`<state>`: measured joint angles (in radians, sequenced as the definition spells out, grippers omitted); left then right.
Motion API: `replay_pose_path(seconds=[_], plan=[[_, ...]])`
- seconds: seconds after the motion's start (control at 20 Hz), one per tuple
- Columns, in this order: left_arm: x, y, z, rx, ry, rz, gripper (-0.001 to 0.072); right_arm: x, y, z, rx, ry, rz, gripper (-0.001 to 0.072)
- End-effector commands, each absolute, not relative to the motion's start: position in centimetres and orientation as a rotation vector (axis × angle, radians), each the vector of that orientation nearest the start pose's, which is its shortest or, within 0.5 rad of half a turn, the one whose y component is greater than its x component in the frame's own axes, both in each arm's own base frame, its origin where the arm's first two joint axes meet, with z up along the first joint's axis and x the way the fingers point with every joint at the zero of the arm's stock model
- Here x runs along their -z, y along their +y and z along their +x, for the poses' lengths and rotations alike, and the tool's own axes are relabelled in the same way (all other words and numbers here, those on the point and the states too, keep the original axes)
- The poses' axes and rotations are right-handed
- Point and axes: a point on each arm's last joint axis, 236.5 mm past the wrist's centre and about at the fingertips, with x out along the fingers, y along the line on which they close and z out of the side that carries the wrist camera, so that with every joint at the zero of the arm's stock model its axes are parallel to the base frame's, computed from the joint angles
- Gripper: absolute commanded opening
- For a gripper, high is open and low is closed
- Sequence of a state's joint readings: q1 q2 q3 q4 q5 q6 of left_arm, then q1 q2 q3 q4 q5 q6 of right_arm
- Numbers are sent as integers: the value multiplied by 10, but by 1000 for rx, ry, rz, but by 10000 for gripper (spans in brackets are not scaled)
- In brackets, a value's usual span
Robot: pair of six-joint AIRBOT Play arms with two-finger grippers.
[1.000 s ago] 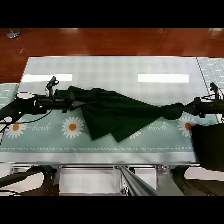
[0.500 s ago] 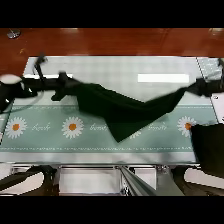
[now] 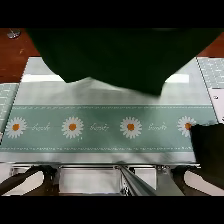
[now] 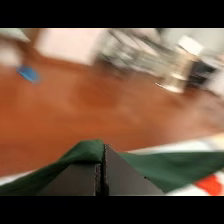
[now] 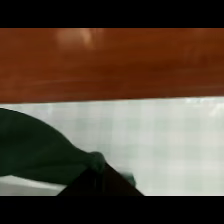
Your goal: Fold the shirts.
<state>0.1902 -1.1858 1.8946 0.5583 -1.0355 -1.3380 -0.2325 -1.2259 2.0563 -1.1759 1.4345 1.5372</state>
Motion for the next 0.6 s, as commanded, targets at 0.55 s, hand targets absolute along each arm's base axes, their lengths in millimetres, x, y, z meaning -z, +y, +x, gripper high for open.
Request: replay_pose_path(seconds=[0.55], plan=[[-517, -13, 152, -34, -12, 44, 20, -448, 14, 173, -9, 323, 46, 22]])
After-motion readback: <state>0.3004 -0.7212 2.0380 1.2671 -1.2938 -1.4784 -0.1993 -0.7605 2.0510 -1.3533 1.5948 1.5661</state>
